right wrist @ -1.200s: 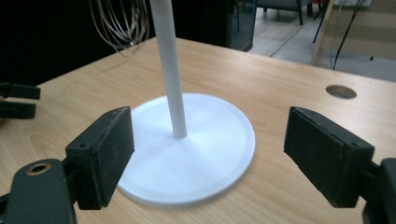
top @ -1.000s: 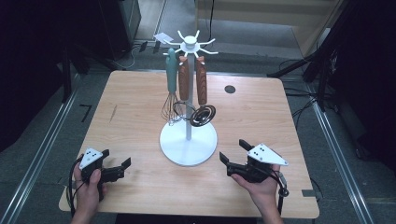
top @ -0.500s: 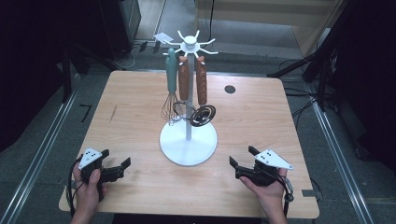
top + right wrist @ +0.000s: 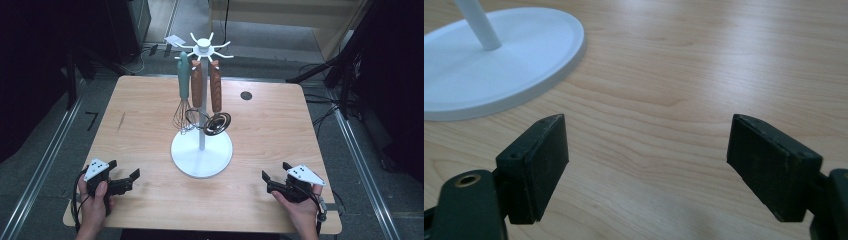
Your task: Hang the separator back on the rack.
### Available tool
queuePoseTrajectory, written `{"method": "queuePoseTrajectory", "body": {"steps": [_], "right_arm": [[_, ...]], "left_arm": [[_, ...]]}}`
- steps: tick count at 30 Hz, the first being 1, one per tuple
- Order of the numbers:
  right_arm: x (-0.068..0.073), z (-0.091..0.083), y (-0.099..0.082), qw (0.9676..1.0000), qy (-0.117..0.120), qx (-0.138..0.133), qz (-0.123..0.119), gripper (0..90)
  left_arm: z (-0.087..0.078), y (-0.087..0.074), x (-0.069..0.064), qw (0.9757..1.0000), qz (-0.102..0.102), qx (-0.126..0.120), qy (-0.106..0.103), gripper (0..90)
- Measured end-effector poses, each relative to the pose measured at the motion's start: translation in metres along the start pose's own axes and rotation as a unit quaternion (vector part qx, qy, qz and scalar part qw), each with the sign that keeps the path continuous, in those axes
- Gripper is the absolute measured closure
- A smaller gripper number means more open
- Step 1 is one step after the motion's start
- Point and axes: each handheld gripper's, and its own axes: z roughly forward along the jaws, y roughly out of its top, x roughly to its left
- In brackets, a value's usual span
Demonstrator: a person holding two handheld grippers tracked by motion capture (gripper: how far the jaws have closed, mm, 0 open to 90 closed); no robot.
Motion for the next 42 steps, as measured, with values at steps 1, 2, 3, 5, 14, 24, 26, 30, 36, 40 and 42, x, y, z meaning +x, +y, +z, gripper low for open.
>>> {"method": "queuePoseTrajectory", "body": {"steps": [1,2,3,5,14,24,26,30,36,40,42], "right_arm": [[-0.002,0.0,-0.001,1.0,-0.002,0.002,0.0,17.5],[-0.004,-0.001,-0.002,1.0,-0.005,0.003,0.003,17.5],[-0.006,-0.002,-0.003,1.0,-0.005,0.001,0.004,17.5],[-0.009,-0.003,-0.005,0.9999,-0.012,0.002,0.008,17.5],[-0.028,-0.012,-0.016,0.9992,-0.035,0.002,0.018,18.4],[-0.047,-0.025,-0.026,0.9981,-0.057,0.002,0.025,18.4],[-0.051,-0.027,-0.029,0.9977,-0.062,0.002,0.027,18.5],[-0.059,-0.032,-0.031,0.9968,-0.071,-0.002,0.038,18.8],[-0.067,-0.038,-0.034,0.9955,-0.084,-0.003,0.045,18.8],[-0.073,-0.041,-0.035,0.9946,-0.09,-0.001,0.05,18.7],[-0.075,-0.043,-0.036,0.9944,-0.09,-0.003,0.054,18.7]], "left_arm": [[0.0,0.0,0.0,1.0,0.0,0.0,0.0,2.6],[0.0,0.0,0.0,1.0,0.0,-0.001,0.0,2.6],[0.0,0.0,0.0,1.0,-0.001,-0.001,0.0,2.6],[0.0,0.0,0.0,1.0,-0.001,-0.001,-0.001,2.6],[0.0,0.0,0.0,1.0,0.0,-0.001,0.0,2.6],[0.0,0.0,-0.001,1.0,0.001,-0.003,0.002,2.6],[-0.001,0.0,-0.001,1.0,0.001,-0.003,0.002,2.6],[-0.001,0.0,0.0,1.0,0.0,-0.004,0.002,2.6],[-0.001,-0.001,0.0,1.0,-0.002,-0.005,0.002,2.6],[-0.001,-0.001,0.0,1.0,-0.004,-0.006,0.002,2.6],[-0.001,-0.001,0.001,1.0,-0.007,-0.007,0.0,2.6]]}}
